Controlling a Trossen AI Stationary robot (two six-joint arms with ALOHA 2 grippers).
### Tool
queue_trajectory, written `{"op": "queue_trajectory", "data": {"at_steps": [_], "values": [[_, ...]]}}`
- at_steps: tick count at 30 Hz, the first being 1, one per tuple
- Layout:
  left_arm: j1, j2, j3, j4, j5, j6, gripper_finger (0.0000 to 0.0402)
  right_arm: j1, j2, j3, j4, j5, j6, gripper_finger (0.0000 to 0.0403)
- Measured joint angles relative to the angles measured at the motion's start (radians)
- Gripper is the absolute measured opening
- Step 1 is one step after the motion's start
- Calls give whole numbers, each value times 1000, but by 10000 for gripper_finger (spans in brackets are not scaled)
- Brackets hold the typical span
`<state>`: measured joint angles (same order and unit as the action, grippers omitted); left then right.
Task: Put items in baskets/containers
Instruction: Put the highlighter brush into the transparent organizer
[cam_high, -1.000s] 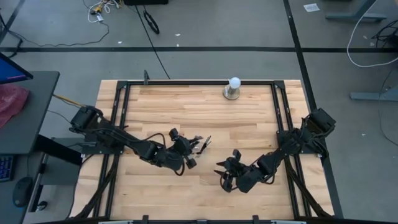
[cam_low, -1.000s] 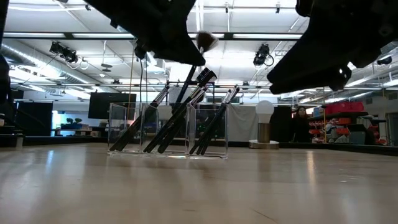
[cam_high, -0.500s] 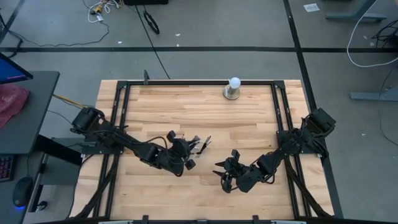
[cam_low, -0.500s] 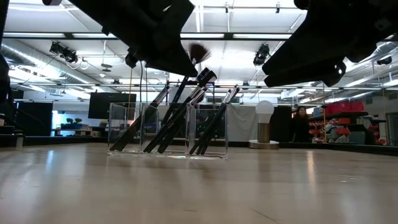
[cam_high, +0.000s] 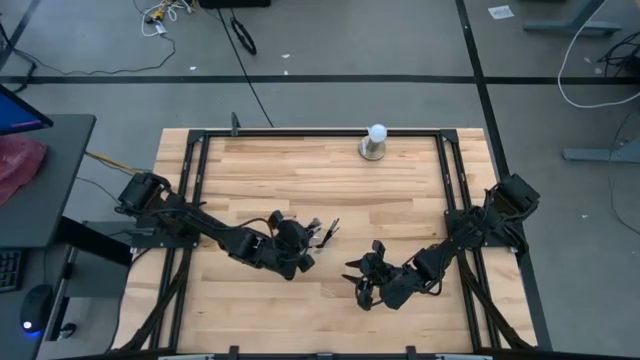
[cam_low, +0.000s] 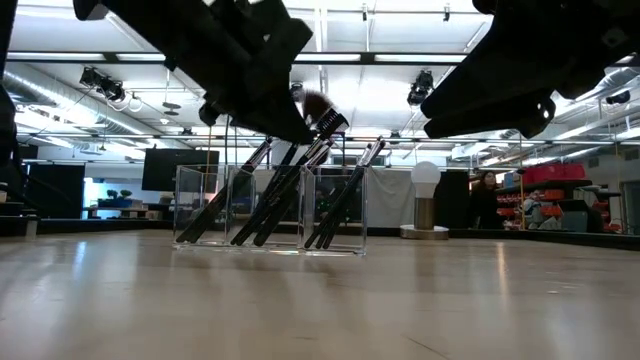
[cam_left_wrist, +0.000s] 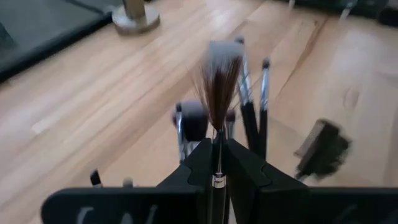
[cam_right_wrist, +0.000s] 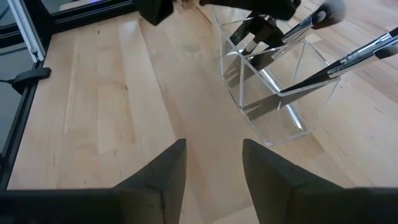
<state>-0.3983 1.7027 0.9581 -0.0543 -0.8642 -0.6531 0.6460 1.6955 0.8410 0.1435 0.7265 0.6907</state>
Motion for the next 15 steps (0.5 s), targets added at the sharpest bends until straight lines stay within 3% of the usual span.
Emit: {"op": "queue_trajectory", "data": {"at_steps": [15], "values": [[49,0,0,-42,118,-49,42,0,0,0,0,0,-3,156]]}}
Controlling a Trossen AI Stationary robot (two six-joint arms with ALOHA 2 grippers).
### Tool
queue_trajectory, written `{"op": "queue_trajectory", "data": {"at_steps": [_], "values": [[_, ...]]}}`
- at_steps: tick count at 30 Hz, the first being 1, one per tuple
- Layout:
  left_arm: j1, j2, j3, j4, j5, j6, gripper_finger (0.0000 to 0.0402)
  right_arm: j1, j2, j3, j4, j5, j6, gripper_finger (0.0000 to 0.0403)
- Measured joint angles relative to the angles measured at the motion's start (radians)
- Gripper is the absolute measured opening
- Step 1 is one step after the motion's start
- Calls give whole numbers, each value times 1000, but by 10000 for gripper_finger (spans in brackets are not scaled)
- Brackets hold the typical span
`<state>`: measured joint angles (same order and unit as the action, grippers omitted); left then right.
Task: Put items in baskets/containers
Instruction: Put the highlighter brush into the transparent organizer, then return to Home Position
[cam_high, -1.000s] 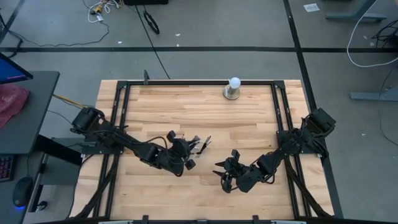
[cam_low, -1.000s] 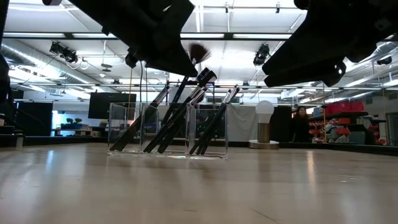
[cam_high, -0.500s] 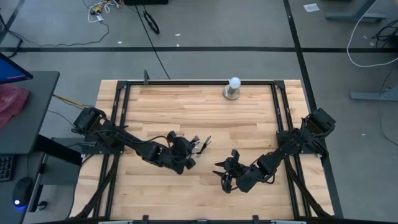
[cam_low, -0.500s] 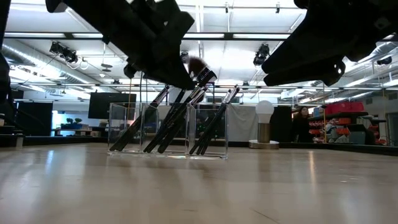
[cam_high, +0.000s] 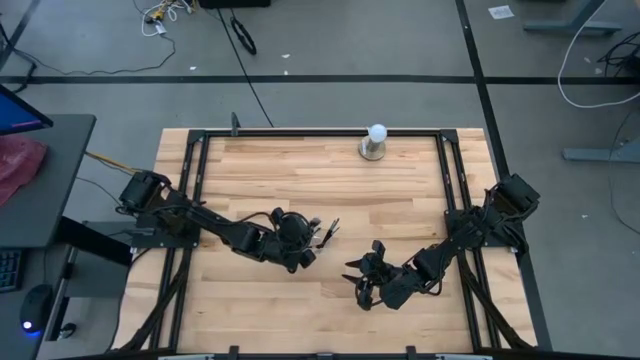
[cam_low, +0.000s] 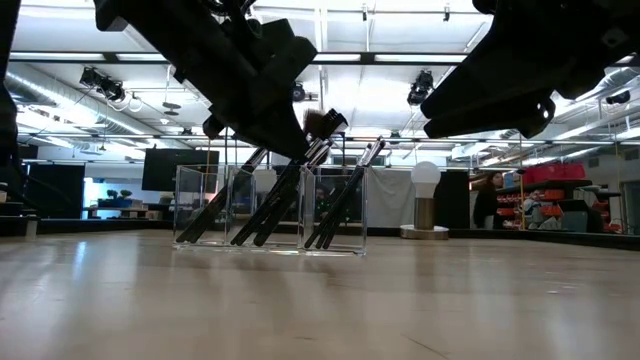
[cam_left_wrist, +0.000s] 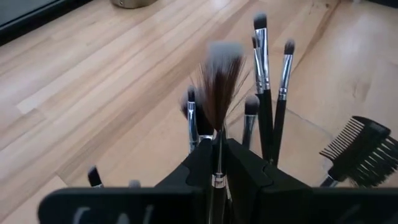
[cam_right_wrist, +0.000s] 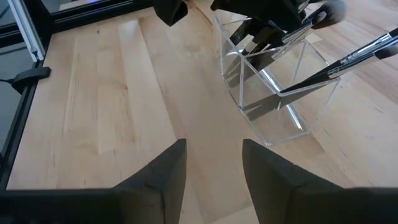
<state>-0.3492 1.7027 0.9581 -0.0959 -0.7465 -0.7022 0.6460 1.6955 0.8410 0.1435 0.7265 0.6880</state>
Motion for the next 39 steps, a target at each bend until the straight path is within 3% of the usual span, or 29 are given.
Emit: {"op": "queue_trajectory", "data": {"at_steps": [13,20,25,28,36,39], "values": [[5,-8,0,-17,2,-11,101,0,0,0,0,0,1,157],[4,-128,0,-16,5,114,118,0,0,0,-1,0,-11,157],[-14,-274,0,-51,46,283,105,-2,0,0,-3,0,-33,157],[-21,-400,0,-158,52,343,85,-1,0,0,-4,0,-42,157],[28,-713,1,-507,76,276,9,-1,0,0,-9,0,-42,157],[33,-786,1,-586,102,260,6,-1,0,0,-10,0,-42,157]]}}
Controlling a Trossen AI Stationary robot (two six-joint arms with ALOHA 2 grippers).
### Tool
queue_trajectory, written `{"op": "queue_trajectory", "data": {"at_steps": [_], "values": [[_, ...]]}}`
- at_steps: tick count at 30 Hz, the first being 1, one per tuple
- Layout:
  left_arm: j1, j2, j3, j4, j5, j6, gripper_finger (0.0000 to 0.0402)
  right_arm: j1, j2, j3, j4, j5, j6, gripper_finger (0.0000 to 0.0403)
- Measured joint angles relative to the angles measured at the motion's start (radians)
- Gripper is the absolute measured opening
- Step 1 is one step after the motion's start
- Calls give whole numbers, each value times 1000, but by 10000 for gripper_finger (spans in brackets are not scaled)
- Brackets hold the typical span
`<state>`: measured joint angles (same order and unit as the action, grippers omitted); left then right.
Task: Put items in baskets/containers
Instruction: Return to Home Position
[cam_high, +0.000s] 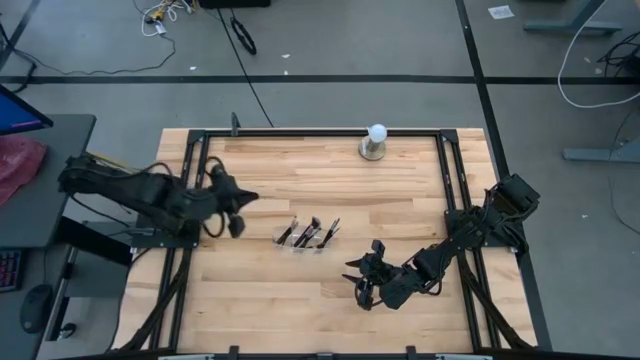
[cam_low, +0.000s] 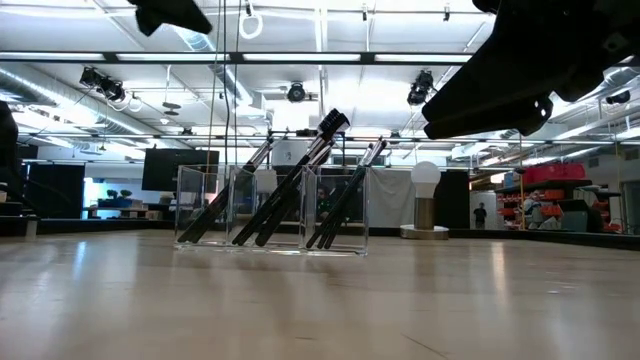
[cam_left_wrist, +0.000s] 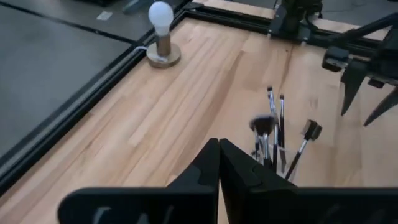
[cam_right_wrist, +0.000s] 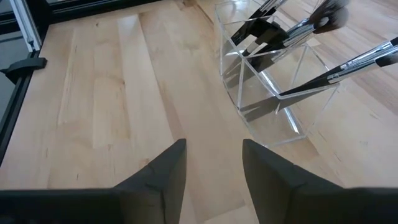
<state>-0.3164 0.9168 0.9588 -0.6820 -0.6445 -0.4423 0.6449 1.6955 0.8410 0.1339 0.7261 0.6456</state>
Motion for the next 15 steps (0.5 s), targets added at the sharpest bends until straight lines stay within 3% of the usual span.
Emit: {"op": "queue_trajectory", "data": {"at_steps": [5,15], "values": [[-1,-166,-105,32,9,-18,3,0,0,0,0,0,0,157],[31,-626,-558,488,189,51,1,0,0,0,10,0,-37,157]]}}
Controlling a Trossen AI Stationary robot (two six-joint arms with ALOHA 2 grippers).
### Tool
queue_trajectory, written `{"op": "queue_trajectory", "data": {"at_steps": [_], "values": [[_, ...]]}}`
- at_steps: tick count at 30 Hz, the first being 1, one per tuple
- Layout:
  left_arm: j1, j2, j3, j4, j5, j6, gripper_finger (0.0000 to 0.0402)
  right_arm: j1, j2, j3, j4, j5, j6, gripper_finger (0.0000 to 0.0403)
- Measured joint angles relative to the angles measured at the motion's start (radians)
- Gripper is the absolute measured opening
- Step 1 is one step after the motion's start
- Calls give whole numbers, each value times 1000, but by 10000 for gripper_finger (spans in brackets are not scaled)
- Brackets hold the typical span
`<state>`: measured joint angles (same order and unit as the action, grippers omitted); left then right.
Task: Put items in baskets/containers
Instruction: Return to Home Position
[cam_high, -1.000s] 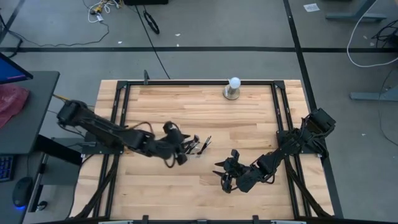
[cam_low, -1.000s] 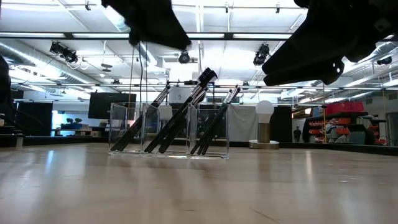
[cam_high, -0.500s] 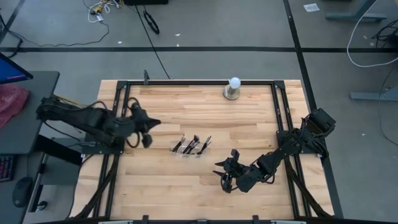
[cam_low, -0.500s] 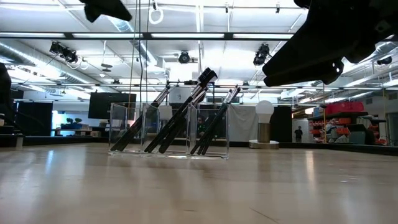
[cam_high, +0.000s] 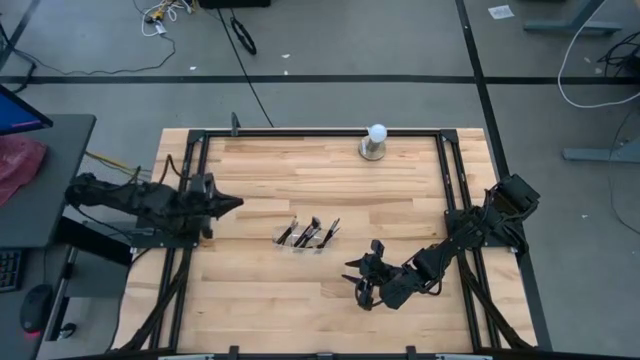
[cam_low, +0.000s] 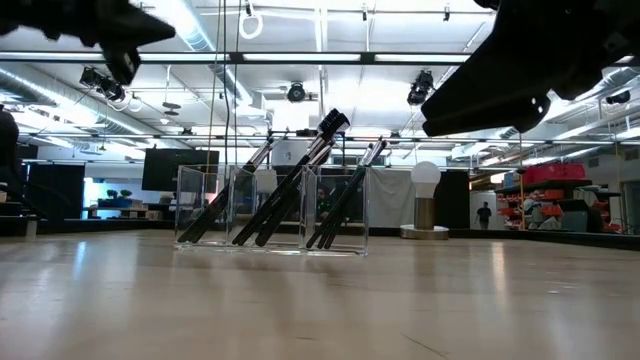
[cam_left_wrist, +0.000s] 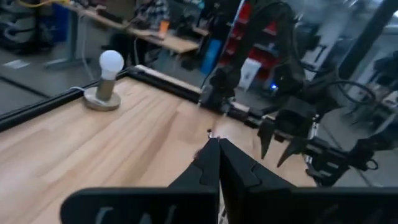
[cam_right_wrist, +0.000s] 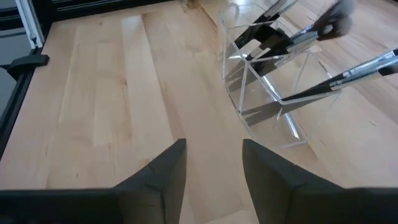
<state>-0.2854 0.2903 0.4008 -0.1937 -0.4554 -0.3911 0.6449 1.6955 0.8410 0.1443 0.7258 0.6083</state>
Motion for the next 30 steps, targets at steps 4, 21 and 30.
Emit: {"op": "queue_trajectory", "data": {"at_steps": [4,21,30], "values": [[50,-137,-131,96,78,41,1,-1,0,0,27,-9,-33,157],[262,-285,-391,404,407,136,0,-82,-406,-253,170,-241,-217,95],[278,-284,-392,404,412,139,5,-305,-869,-523,290,-560,-251,46]]}}
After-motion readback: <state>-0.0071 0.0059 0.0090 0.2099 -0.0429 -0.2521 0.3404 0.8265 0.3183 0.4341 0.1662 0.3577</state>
